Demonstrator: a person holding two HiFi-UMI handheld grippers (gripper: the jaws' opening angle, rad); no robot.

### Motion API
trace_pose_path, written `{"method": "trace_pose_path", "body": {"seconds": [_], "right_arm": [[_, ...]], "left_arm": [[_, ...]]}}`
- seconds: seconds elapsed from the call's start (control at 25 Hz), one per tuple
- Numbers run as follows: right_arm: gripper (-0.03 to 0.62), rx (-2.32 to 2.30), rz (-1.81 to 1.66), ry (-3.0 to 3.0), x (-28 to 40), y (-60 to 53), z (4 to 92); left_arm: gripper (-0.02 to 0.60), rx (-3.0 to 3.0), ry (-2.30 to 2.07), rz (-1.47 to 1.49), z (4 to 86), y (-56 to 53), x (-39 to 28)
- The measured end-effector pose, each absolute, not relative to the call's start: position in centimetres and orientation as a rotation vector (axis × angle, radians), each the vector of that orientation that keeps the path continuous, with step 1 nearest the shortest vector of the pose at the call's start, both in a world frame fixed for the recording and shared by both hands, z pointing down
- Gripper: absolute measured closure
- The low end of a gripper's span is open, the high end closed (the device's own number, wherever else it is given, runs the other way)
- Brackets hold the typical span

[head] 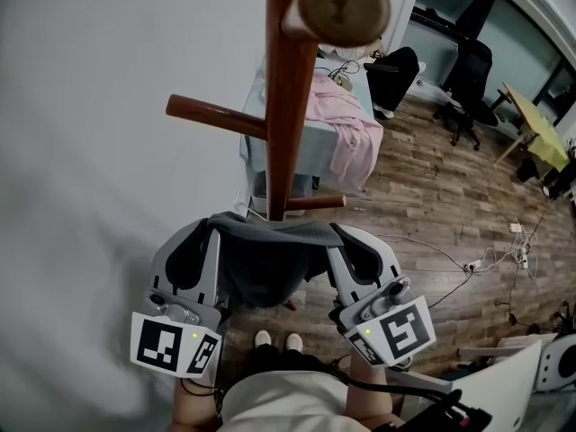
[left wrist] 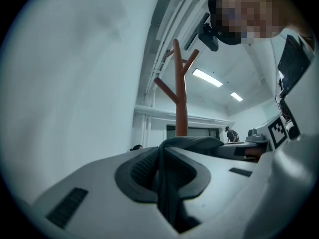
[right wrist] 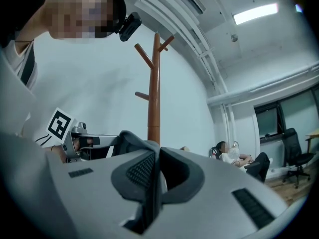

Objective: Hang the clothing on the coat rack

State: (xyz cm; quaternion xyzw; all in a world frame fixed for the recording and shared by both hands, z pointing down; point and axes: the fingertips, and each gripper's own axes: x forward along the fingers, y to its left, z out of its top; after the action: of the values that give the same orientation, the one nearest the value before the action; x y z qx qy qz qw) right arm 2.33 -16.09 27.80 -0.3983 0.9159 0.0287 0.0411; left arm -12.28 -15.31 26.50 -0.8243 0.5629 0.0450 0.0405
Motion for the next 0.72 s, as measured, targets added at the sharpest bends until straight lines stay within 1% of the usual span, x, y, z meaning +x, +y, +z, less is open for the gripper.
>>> {"method": "trace_pose_path", "body": {"seconds": [0.72], "right_arm": [[0.568,-1.327,0.008,2.853,2.8,-16.9,30.6]], "left_arm": [[0.538,-2.631,1.74,0.076,30.0,-17.4,-11.8]]}}
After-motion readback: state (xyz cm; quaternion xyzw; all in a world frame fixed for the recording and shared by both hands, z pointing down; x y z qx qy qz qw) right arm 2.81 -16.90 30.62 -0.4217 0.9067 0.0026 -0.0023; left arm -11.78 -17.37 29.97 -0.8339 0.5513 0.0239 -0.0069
